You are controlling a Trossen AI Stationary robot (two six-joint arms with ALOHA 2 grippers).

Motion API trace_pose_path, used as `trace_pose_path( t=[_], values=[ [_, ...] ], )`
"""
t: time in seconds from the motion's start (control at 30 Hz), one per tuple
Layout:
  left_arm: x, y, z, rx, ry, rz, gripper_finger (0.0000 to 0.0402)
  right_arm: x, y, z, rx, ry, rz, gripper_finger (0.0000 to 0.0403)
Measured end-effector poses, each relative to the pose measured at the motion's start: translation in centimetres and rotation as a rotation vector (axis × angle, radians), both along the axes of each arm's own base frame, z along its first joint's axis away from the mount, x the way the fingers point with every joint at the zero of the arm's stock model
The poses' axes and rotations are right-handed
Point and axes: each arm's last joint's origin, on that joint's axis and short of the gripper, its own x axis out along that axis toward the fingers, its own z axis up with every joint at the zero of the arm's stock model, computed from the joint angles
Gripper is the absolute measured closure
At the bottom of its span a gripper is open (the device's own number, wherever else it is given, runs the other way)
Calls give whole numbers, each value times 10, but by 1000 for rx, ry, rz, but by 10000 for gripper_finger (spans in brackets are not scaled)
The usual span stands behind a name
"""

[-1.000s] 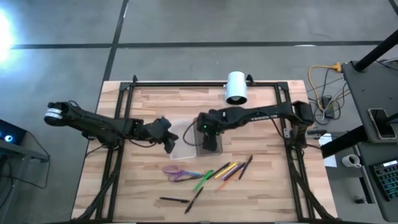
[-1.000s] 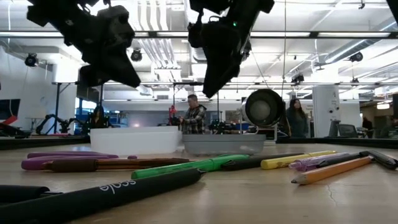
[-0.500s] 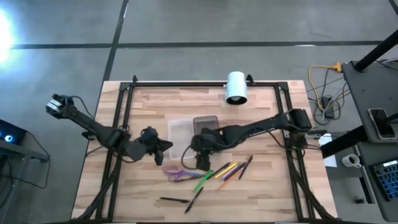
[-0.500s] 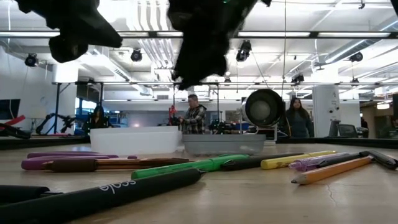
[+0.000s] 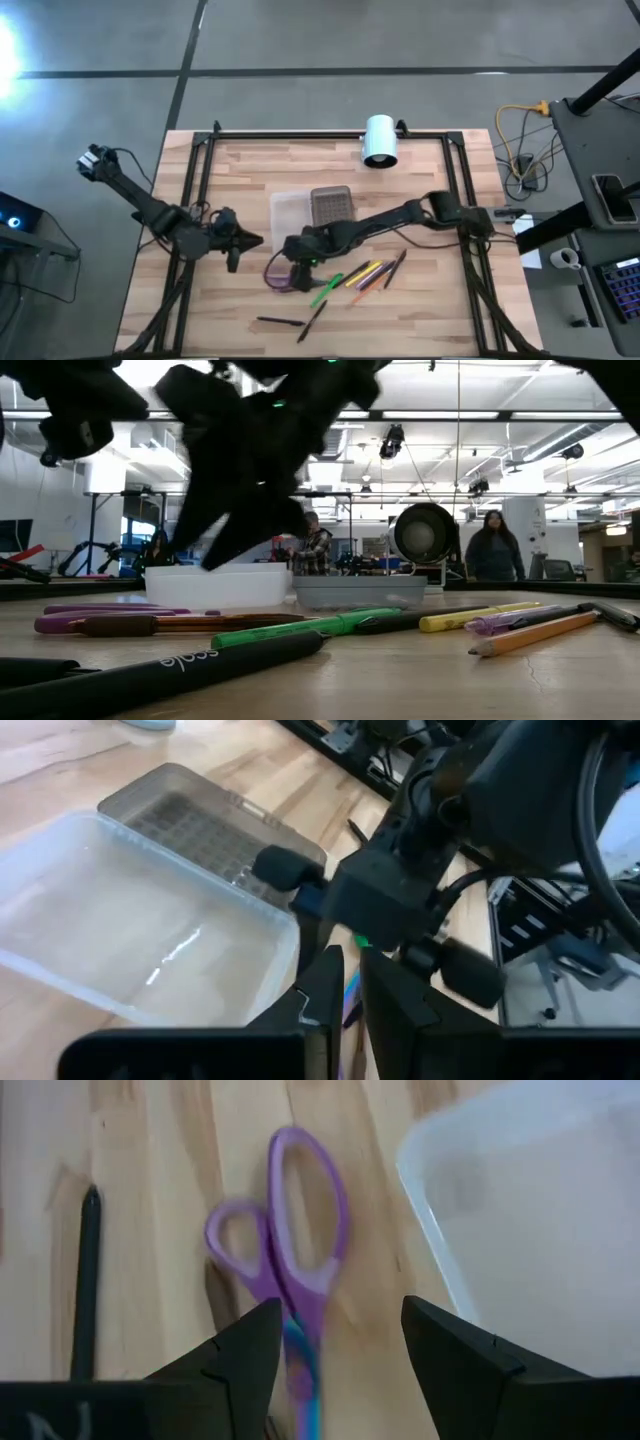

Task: Pick & place school supplies into a supply box
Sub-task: Put the purple scissors into the black supply box

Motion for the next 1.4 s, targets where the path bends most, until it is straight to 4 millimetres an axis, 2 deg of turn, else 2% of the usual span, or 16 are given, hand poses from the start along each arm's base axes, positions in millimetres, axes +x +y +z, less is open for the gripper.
trace_pose_path(
  t=[0.17,0.3,0.37,0.53,0.73,0.83,1.17,1.4],
  values=[
    [-8,5,-7,-12,-5,-13,379,23,2,-8,0,24,-61,202],
    [-13,8,-12,-23,-6,-31,379,31,5,-18,5,98,-97,202],
    [-14,9,-14,-27,-6,-42,379,34,8,-13,8,85,-103,202],
    [-18,11,-23,-26,9,-56,379,32,11,-3,-48,103,-184,202],
    [-21,13,-28,-27,8,-57,379,33,9,-19,-9,146,-251,202],
    [-23,14,-28,-22,7,-61,379,33,14,-28,9,170,-251,202],
    [-25,16,-25,11,-2,-86,379,32,19,-31,-32,158,-266,202],
    [-25,16,-26,12,-2,-86,379,35,19,-43,-82,140,-289,215]
  ],
)
